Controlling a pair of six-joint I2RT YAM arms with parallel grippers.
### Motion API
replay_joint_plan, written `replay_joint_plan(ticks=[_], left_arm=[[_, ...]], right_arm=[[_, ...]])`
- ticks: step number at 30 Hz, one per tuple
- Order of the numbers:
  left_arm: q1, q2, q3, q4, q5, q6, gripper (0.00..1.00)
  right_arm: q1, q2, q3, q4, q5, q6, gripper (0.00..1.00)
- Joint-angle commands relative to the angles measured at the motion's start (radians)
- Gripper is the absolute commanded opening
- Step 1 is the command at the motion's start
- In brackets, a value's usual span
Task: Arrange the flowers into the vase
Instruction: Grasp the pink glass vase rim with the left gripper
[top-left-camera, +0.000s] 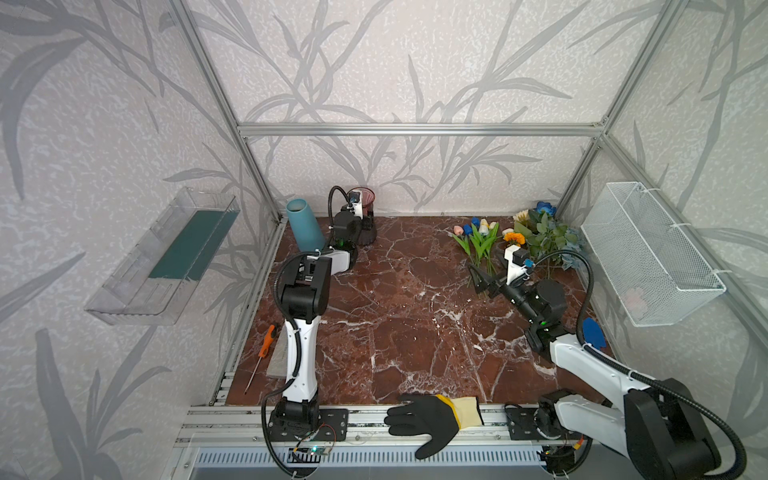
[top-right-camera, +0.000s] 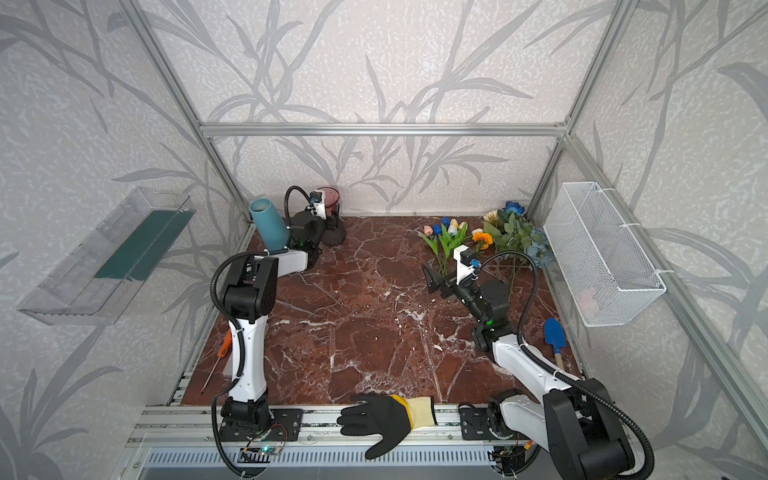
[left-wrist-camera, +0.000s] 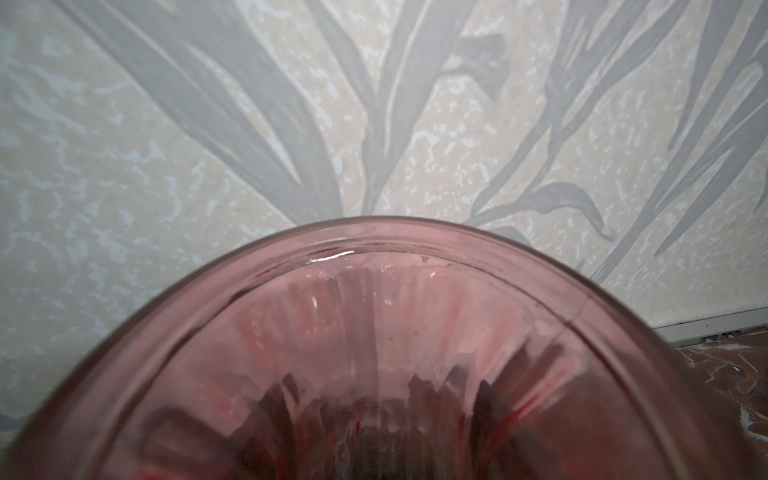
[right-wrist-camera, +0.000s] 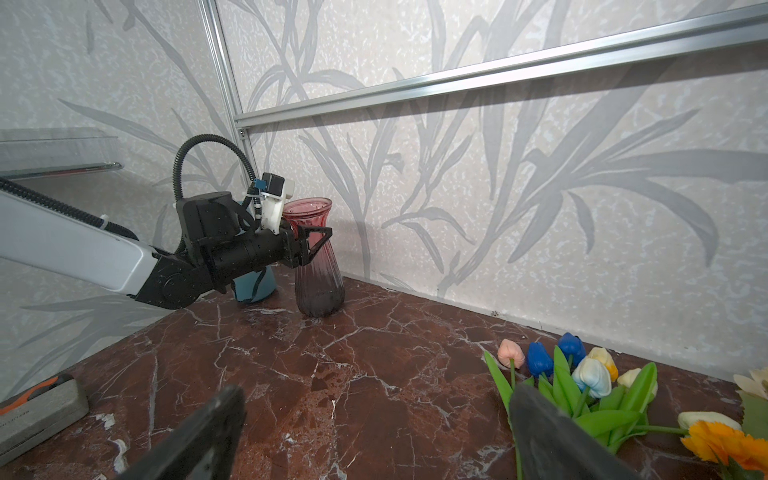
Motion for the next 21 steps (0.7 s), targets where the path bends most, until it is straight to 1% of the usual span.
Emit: replay_joint_plan(ticks=[1,7,11,13,16,21], left_arm=[[0.001,-0.004,-0.005,0.057,0.018,0.008,0.58],[-0.001,-0.023,-0.054,0.099,0.022,-0.006,0.44],[-0.008,-0.04,-0.085,0.105,0.035,-0.012,0.41],[-0.014,-0.05,-0.111,0.133,0.043,0.0,0.4],[-0.034,-0.082,-0.148,0.128,0.038,0.032,0.35],[-0.074,-0.156,-0.235,0.15,0.097,0.03,0.34]], right_arm=[[0.003,-0.028,-0.012,0.048,-0.006,0.035,1.0],[0.003,-0.038,-0.033,0.039,0.025,0.027,0.98],[0.003,-0.019,-0.038,0.071,0.028,0.037,0.98],[0.003,-0.007,-0.018,0.057,0.003,0.045,0.98],[0.003,-0.001,0.007,0.022,-0.037,0.054,0.98],[0.003,-0.01,0.01,0.013,-0.044,0.048,0.98]])
